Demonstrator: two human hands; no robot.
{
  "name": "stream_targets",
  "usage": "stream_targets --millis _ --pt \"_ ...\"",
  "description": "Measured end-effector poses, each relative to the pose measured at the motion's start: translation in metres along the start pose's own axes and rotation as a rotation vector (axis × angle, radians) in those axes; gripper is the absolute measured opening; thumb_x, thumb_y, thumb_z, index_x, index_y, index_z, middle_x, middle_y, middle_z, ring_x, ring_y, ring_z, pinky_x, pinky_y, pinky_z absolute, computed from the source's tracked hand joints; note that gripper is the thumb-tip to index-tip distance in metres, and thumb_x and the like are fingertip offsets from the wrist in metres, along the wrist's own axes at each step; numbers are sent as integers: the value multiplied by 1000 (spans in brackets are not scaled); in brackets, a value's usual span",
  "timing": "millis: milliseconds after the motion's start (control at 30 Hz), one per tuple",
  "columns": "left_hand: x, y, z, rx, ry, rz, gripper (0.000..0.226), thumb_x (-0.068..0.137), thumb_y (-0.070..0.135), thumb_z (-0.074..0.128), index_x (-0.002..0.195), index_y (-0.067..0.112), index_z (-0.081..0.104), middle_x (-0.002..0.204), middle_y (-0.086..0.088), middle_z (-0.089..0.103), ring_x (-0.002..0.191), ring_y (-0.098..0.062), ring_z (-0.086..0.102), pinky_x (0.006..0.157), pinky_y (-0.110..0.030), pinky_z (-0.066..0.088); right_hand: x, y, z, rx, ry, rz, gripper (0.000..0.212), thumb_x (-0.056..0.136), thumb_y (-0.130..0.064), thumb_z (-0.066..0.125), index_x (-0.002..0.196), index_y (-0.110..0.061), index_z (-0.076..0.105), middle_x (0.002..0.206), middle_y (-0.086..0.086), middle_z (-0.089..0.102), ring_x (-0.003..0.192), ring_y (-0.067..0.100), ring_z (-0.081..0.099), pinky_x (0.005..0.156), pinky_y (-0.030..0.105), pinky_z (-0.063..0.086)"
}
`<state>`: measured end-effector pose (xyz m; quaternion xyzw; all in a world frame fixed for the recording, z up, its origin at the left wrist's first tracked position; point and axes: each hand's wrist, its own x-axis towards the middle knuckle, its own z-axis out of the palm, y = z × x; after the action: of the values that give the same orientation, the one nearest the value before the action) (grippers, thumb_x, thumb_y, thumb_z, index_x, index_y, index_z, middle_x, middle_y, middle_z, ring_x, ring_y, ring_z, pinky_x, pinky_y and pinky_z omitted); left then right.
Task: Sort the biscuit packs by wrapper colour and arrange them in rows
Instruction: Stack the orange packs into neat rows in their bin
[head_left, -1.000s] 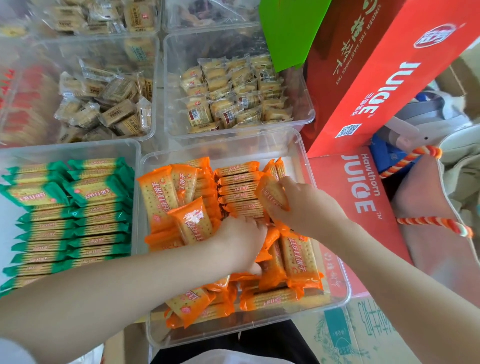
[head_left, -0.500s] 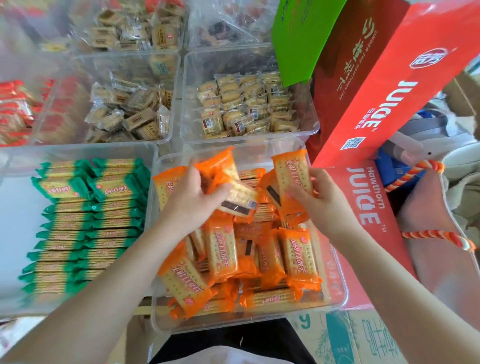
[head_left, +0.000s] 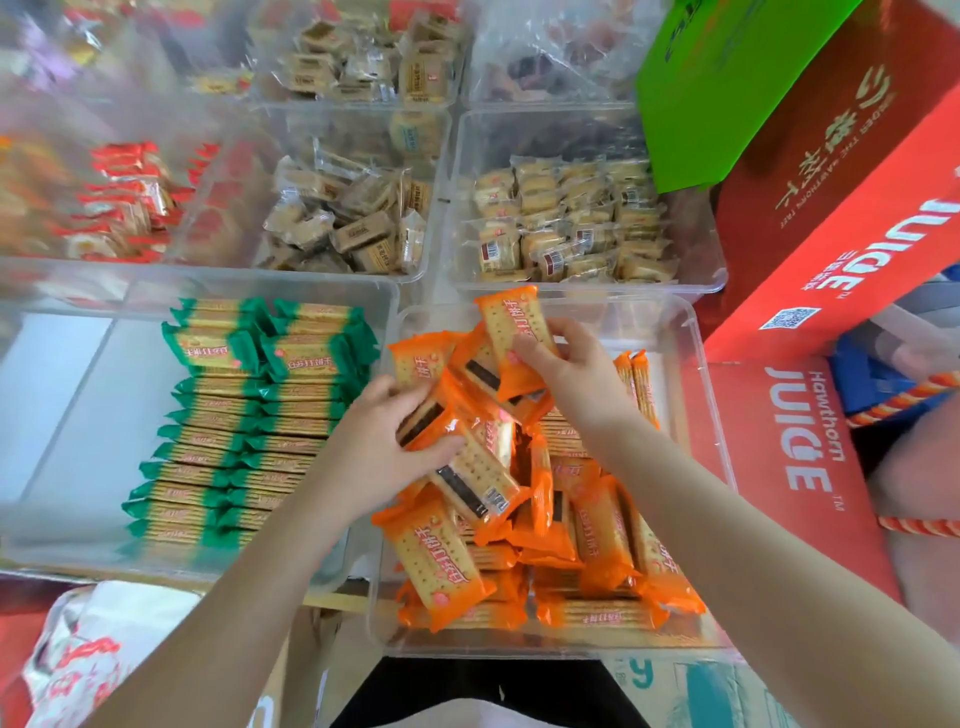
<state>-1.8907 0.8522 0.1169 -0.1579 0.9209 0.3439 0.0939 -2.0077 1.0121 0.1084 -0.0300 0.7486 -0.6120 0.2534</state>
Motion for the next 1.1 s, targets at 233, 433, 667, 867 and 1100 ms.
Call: stream_targets --millis 233,433,667,867,1100 --pt "13 8 10 407 199 541 88 72 8 66 146 20 20 152 -8 20 138 -25 17 112 -48 19 6 14 11 -667 -223 -102 43 98 -34 41 138 -19 42 122 18 51 114 36 50 96 38 40" --pt "28 44 31 589 -101 665 61 87 6 43 145 15 29 152 -4 28 139 -20 26 114 -32 13 1 18 -49 -496 -409 125 30 98 -19 44 125 -13 56 127 3 57 116 17 53 102 31 40" --pt "30 54 53 899 -107 659 57 78 63 36 91 21 73 102 -7 62 103 -27 57 97 -45 41 -40 44 -88 -1276 -674 -99 50 90 -44 53 136 -29 44 138 -9 45 125 14 45 102 29 36" --pt "52 74 52 1014 -187 586 69 85 65 40 116 9 64 134 -10 39 130 -28 26 110 -39 16 -61 61 -65 -1382 -745 -350 88 76 -67 56 146 -23 25 153 -2 23 139 20 23 114 34 13" --pt "58 57 55 938 -306 836 50 86 24 43 136 32 46 137 -13 48 125 -36 44 106 -47 30 -52 80 -49 -1440 -610 -387 76 78 -62 56 141 -26 34 142 -7 42 126 20 44 104 38 31"
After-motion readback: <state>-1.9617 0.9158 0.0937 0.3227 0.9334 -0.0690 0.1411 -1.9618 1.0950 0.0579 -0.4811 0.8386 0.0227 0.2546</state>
